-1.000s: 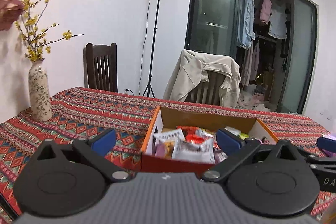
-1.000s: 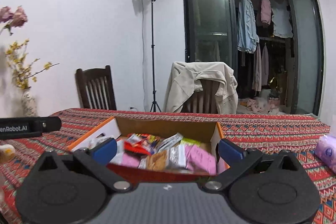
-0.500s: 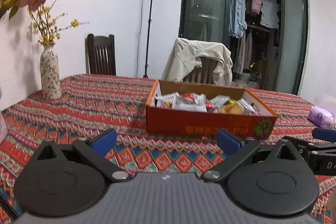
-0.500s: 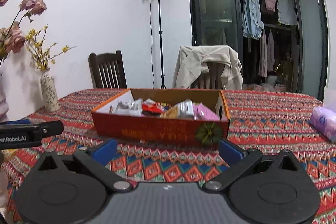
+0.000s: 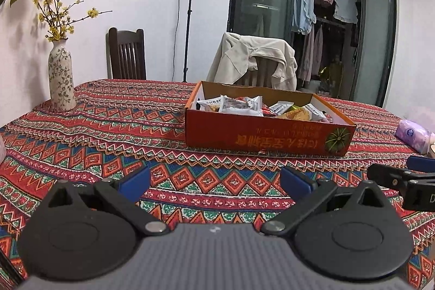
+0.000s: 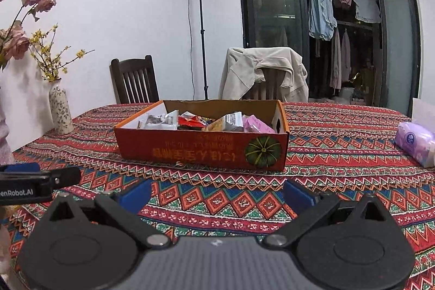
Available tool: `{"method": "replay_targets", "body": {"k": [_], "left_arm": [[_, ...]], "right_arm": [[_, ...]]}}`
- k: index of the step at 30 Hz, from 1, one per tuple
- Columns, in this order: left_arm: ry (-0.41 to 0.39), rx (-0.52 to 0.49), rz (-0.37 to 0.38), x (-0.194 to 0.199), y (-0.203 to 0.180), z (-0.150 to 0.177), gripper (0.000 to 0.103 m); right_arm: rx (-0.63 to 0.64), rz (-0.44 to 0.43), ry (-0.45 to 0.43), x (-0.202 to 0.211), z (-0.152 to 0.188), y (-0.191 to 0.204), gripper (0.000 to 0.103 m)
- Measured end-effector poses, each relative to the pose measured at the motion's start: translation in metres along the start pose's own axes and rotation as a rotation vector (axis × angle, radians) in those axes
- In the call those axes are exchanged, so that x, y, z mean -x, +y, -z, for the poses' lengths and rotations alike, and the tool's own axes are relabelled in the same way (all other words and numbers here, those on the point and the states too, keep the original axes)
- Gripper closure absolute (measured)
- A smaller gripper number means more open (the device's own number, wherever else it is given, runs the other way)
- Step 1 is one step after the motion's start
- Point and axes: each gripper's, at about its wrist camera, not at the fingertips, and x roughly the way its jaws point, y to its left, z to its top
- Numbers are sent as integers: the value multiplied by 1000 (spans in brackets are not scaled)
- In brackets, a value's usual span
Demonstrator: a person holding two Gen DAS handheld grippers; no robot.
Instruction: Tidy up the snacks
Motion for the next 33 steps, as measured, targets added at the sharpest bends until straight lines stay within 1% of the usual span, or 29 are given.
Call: {"method": "replay_targets", "body": {"k": [10,33], "left_arm": [[6,1,-2,-3,2,1,0],[6,-2,-5,-2,1,1,0]], "right_arm": [[0,5,16,-5,2,-1,0],[1,4,17,-5,2,0,0]]}}
